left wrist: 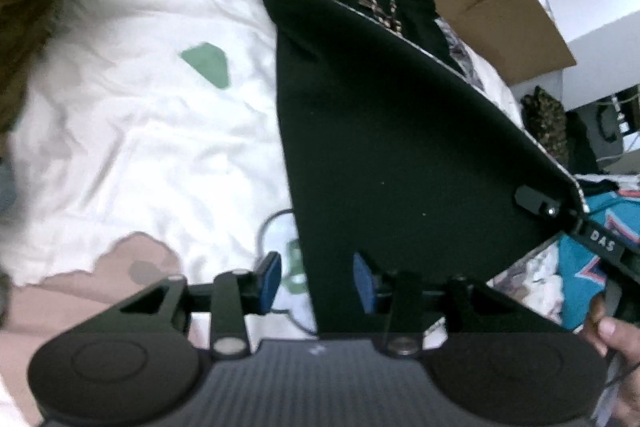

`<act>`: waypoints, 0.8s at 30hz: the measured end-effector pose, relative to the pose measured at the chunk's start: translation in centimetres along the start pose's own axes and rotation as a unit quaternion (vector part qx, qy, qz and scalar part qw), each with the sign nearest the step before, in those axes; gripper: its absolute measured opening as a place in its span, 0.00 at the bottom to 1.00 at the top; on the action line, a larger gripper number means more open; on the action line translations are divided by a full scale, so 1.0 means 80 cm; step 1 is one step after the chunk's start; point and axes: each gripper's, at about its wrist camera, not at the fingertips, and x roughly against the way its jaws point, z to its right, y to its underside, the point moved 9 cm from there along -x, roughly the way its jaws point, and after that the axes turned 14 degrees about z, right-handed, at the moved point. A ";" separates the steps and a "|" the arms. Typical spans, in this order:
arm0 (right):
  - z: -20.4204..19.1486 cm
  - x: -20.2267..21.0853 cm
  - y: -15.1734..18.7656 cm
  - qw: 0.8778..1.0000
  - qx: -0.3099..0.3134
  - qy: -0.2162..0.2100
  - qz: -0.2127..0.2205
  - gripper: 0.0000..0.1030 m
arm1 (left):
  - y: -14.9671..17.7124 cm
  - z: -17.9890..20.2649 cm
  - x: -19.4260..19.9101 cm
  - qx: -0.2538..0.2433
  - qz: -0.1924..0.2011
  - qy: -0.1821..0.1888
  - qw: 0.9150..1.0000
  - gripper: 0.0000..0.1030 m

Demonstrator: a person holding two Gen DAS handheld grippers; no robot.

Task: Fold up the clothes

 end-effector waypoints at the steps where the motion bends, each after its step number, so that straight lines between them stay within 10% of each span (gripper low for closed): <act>1: 0.009 0.000 -0.002 1.000 -0.004 0.004 0.001 0.02 | 0.002 0.001 -0.006 -0.002 -0.004 0.000 1.000 0.42; 24: 0.154 0.019 -0.031 0.994 -0.017 0.107 -0.013 0.02 | 0.052 0.038 -0.065 -0.075 -0.075 0.022 0.994 0.43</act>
